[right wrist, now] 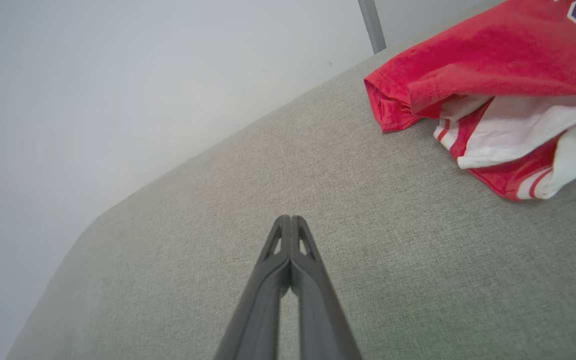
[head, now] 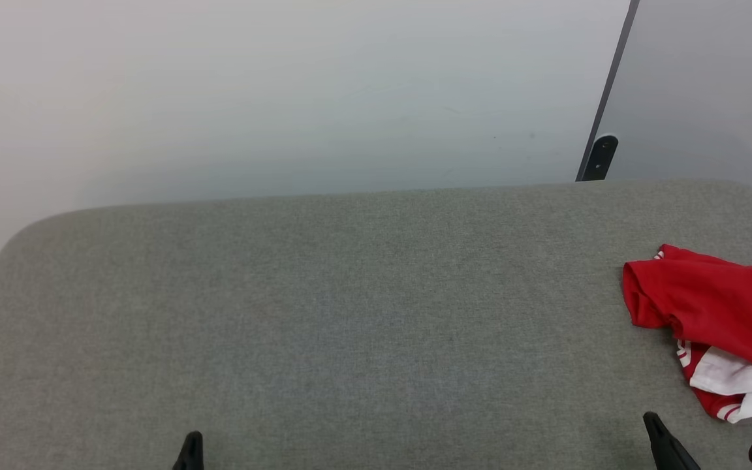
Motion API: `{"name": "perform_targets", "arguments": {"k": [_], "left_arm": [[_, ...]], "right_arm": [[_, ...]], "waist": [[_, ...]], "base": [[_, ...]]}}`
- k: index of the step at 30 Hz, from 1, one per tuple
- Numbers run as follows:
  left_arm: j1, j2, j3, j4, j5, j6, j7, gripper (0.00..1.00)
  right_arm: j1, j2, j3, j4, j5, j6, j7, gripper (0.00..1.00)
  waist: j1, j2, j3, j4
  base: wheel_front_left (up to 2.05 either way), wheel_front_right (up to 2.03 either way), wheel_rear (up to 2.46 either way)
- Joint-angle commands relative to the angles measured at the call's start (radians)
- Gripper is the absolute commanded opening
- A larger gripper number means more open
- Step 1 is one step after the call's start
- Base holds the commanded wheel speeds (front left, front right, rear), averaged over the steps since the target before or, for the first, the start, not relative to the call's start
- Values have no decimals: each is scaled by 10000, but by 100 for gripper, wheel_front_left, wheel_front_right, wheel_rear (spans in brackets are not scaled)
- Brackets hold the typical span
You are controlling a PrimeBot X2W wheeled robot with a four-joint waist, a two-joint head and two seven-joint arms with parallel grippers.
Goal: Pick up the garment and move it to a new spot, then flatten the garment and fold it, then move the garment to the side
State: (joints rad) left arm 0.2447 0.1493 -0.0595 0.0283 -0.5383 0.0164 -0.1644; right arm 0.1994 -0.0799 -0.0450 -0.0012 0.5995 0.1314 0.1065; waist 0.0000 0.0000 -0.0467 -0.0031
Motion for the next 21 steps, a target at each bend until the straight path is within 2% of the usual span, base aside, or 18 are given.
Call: {"name": "perform_targets", "arguments": {"k": [1, 21], "left_arm": [[-303, 31, 86, -29, -464, -106, 67, 0], [-1206, -107, 354, 570, -3436, -488, 656, 0]], "right_arm": [[-319, -4, -55, -38, 427, -2, -25, 0], [-1097, 54, -204, 637, 3123, -4, -27, 0]], "waist": [[0, 0, 8, 1], [0, 0, 100, 7]], "base": [[0, 0, 0], [0, 0, 0]]}}
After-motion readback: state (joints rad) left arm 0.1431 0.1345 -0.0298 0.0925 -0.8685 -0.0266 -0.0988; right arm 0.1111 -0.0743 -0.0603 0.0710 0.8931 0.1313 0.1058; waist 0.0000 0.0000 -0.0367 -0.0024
